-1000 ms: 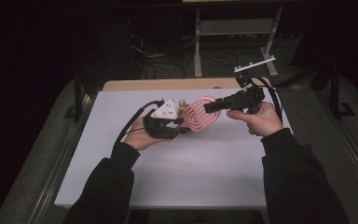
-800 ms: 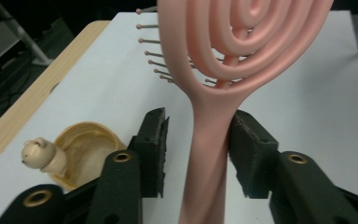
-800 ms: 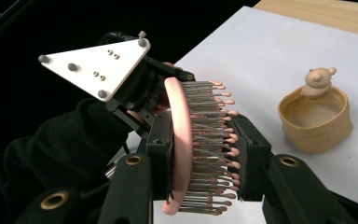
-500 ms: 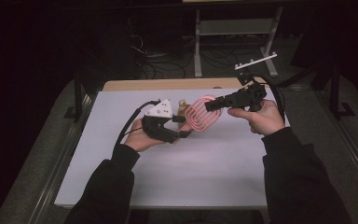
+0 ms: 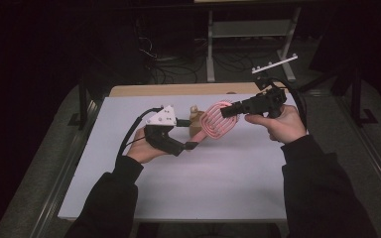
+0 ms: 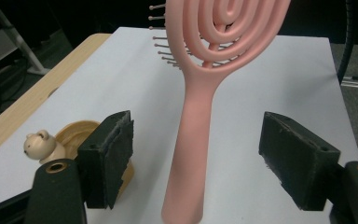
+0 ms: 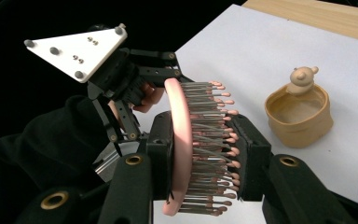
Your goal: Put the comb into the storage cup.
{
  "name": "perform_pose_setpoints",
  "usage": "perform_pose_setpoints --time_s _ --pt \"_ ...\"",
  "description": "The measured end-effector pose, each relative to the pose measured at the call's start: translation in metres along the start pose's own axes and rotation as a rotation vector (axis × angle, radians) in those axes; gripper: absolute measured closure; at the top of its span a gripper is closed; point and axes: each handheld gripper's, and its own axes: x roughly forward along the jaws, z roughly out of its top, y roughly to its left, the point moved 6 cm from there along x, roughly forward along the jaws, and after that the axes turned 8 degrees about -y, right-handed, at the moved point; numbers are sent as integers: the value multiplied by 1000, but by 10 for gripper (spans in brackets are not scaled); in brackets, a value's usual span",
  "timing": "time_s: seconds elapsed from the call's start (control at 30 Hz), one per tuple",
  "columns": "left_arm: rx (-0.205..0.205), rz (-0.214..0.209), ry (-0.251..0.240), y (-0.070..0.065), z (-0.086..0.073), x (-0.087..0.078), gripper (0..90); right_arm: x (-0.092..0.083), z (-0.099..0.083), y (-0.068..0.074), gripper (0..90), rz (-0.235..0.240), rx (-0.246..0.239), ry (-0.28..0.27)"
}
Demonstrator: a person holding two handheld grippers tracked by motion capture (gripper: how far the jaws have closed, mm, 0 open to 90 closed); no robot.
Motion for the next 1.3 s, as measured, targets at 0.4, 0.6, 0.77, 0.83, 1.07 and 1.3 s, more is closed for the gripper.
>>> perform_pose_setpoints --time_s 0.4,0.6,0.77,0.83,1.07,1.3 --pt "-65 37 -31 7 -16 -25 34 -5 4 -5 633 -40 1 12" --pt "-84 61 -31 10 -27 -33 0 -8 10 -7 633 -58 4 6" --pt "-93 89 -60 13 -34 -43 0 -12 16 -7 633 -68 2 0" --pt "-96 102 -67 14 -37 -48 0 -14 19 -8 632 -73 3 -2" --pt "-111 133 -93 17 -44 -59 0 -18 27 -8 633 -85 -5 -3" --pt "-130 165 -119 20 -52 -67 0 -20 43 -7 633 -112 -17 -11"
